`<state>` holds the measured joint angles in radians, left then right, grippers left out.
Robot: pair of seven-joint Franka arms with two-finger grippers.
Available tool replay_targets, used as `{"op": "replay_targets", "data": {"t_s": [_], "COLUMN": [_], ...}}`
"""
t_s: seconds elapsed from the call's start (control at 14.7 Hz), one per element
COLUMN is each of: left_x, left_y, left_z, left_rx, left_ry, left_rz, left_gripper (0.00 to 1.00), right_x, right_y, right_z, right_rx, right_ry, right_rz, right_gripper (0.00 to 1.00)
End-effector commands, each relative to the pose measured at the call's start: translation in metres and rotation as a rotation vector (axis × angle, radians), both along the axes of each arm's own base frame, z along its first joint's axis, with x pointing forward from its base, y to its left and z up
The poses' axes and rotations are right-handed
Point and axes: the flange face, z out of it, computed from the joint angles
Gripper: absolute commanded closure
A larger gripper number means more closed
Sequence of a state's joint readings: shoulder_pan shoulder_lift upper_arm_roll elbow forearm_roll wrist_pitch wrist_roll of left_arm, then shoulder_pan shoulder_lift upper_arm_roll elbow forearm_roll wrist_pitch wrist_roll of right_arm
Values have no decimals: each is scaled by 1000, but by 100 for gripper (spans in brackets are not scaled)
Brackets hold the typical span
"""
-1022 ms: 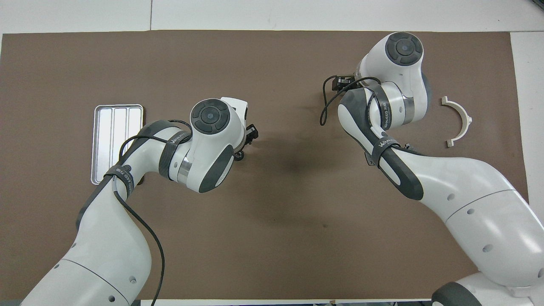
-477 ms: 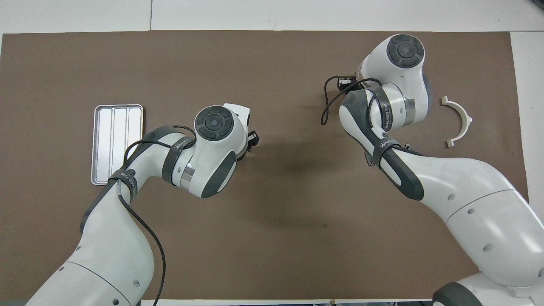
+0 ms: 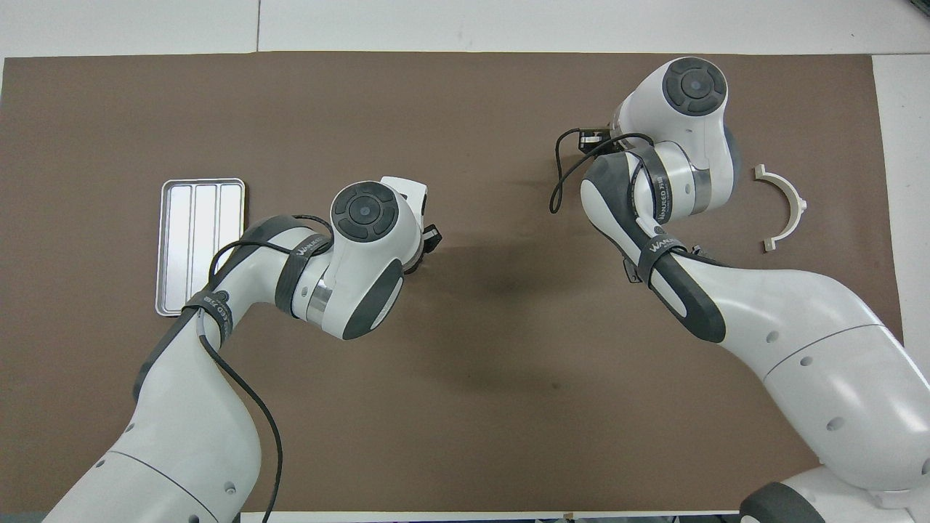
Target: Pick bearing gear from pile to tray
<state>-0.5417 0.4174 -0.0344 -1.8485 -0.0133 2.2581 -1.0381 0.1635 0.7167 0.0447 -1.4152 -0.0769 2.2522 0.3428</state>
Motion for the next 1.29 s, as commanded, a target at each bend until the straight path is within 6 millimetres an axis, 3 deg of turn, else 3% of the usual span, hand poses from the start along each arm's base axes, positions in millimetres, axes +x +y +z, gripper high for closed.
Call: {"op": "replay_targets", "data": {"t_s": [0.0,0.14,0.27,0.41,0.61,0.68,0.75,0.95,1.16,1.23], "left_x": [14,19,15,17,18,20,19,3,-8,-9], "left_y": [41,101,152,203,276,296,314,340,343,343], "left_z": [38,69,83,89,79,76,73,56,41,37], "left_rx": [42,38,47,54,42,38,35,36,40,40], "left_ry": [-30,-44,-24,14,51,43,32,3,-25,-25], "left_rz": [-11,-58,-111,-202,-339,-363,-394,-427,-424,-423], "left_gripper": [100,100,100,100,100,100,100,100,100,100], "right_x": [-3,-5,-6,-11,-30,-35,-45,-73,-108,-117], "right_y": [1,2,7,12,46,63,92,167,241,257], "right_z": [-7,0,15,43,101,120,133,154,162,163], "right_rx": [-6,-14,-44,-60,-74,-69,-50,-6,52,82], "right_ry": [12,31,63,91,169,179,195,186,171,189], "right_rz": [-2,0,14,20,-54,-96,-119,-270,-411,-449], "right_gripper": [100,100,100,100,100,100,100,100,100,100]}}
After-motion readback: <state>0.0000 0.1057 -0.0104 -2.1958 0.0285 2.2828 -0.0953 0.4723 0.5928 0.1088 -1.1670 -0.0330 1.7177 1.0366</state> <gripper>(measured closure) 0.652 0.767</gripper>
